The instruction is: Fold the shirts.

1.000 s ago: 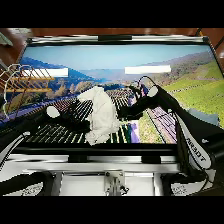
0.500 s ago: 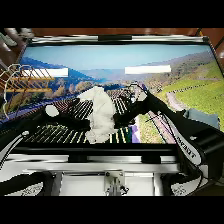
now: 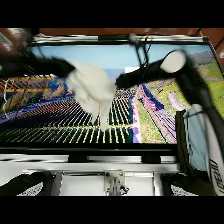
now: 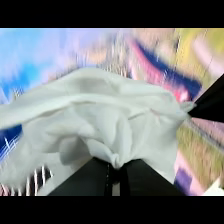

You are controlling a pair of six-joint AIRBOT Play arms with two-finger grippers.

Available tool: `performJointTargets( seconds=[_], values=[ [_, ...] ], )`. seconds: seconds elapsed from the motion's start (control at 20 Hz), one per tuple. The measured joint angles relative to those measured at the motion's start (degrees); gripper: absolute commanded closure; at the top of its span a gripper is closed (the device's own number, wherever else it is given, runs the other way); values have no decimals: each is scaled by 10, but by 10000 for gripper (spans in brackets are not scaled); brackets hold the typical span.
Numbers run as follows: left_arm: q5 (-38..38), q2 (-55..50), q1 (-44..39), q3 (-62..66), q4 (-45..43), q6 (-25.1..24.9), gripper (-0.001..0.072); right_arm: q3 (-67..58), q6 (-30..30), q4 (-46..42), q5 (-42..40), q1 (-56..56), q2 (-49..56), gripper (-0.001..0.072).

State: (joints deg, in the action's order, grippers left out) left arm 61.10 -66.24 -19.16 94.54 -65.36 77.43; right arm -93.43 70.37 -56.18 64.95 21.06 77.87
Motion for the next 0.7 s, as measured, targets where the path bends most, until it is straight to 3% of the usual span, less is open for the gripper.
performJointTargets(
  seconds=[0.15,0.4,0.7],
  values=[
    [-44,14,-29,175,22,0,670,-106,-4,-1,-69,-2,-62,647],
    [-139,36,-100,265,63,-42,671,-197,-16,14,-160,-2,-130,647],
    [-66,46,-114,265,-60,-27,670,-218,-16,-44,-124,-2,-164,646]
  ],
)
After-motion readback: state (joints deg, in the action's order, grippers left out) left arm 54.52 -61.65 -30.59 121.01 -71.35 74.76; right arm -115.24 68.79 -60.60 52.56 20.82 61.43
